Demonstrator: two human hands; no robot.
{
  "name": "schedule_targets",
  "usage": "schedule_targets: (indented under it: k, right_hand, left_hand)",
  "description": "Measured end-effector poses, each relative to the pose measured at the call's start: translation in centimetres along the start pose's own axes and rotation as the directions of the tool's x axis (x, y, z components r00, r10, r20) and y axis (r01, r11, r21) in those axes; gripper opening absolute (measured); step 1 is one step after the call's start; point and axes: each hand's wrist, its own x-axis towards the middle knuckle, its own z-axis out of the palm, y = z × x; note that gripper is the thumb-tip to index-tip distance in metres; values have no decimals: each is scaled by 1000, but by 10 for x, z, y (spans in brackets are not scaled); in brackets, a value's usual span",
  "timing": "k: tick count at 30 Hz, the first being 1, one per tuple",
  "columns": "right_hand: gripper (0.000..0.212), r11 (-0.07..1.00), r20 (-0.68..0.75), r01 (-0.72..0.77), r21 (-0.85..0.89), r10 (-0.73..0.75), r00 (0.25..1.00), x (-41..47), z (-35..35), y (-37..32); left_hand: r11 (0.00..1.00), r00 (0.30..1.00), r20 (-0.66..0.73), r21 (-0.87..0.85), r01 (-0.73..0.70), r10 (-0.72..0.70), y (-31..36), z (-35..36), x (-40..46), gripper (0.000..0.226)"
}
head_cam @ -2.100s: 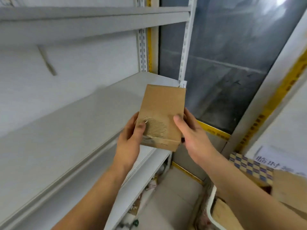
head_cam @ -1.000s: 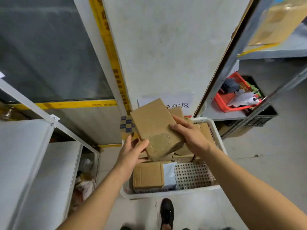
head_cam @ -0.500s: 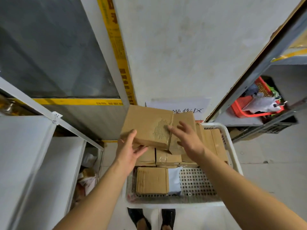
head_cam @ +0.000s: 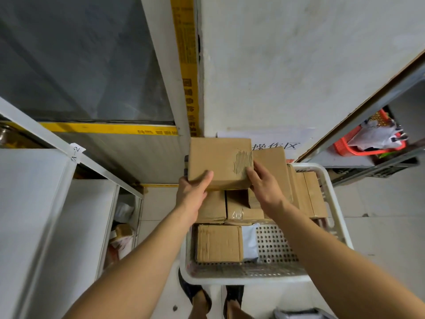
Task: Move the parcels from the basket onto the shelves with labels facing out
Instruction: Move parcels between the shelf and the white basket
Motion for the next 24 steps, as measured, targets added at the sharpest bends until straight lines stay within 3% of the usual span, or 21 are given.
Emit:
schedule_targets:
  k: [4, 8, 13, 18, 24]
  right_hand:
    - [54, 998, -66, -33, -61, 29, 997, -13, 2, -6]
    - [61, 959, -58, -4, -284, -13, 998, -40, 3, -31]
    - [58, 810, -16, 168, -561, -214, 977, -65, 4, -62]
    - [46, 642, 278, 422, -640, -320, 906, -66, 28, -107]
    - [33, 525, 605, 671, -523, -326, 726, -78, 96, -154]
  left_hand:
    - [996, 999, 49, 95, 1, -5, 2, -12, -1, 86]
    - [935, 994, 20, 338, -104, 104, 22, -30, -20, 88]
    - [663, 933, 27, 696, -275, 358, 47, -51, -55, 64]
    - [543, 885, 1, 790, -286, 465, 60, -79, -100, 53]
    - [566, 790, -271, 816, -114, 550, 64, -131, -179, 47]
